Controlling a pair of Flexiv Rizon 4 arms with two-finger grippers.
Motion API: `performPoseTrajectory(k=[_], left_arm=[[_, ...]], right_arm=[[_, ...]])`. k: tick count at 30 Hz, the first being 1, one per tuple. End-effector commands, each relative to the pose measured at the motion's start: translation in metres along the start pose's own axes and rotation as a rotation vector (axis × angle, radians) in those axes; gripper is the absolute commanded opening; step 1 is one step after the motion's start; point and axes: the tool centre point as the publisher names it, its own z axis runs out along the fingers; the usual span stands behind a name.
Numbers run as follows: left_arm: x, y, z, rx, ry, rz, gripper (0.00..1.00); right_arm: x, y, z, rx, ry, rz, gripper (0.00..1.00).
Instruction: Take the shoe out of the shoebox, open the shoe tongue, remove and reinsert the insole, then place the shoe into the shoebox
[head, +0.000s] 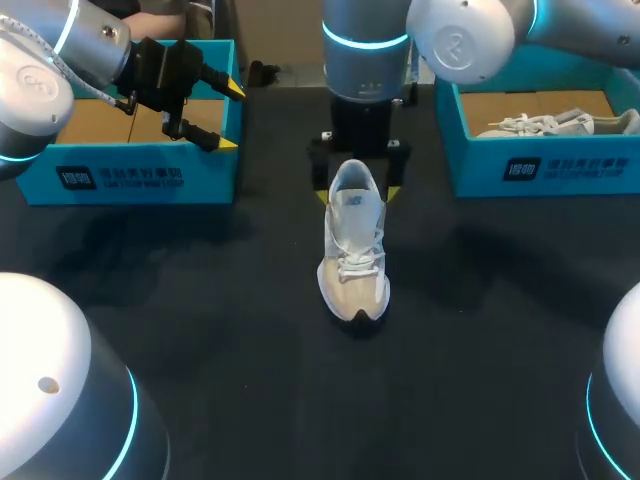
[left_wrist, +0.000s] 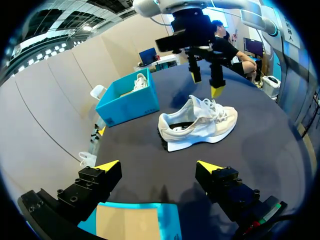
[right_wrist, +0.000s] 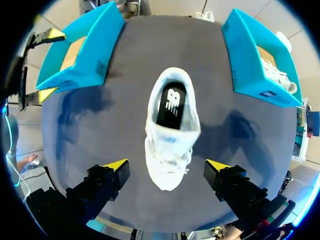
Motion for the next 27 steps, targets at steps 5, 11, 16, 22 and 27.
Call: performPoseTrajectory(k=[5, 11, 16, 22, 27], left_arm=[[-0.001, 0.0, 0.0, -0.002, 0.002, 0.001, 1.0], [-0.001, 0.0, 0.0, -0.002, 0.002, 0.001, 1.0], [-0.001, 0.0, 0.0, -0.002, 0.002, 0.001, 1.0], [-0.001, 0.0, 0.0, -0.002, 0.002, 0.001, 1.0], [-0.001, 0.0, 0.0, -0.002, 0.002, 0.001, 1.0]], right_arm=[[0.009, -0.024, -0.005, -0.013, 0.014, 0.01, 1.0], [0.016, -0.043, -0.002, -0.006, 0.015, 0.034, 0.64], [0.014, -0.046, 0.011, -0.01, 0.002, 0.045, 0.36], [0.008, -0.032, 0.028, -0.023, 0.006, 0.042, 0.39], [0.002, -0.016, 0.036, -0.033, -0.002, 0.03, 0.36]])
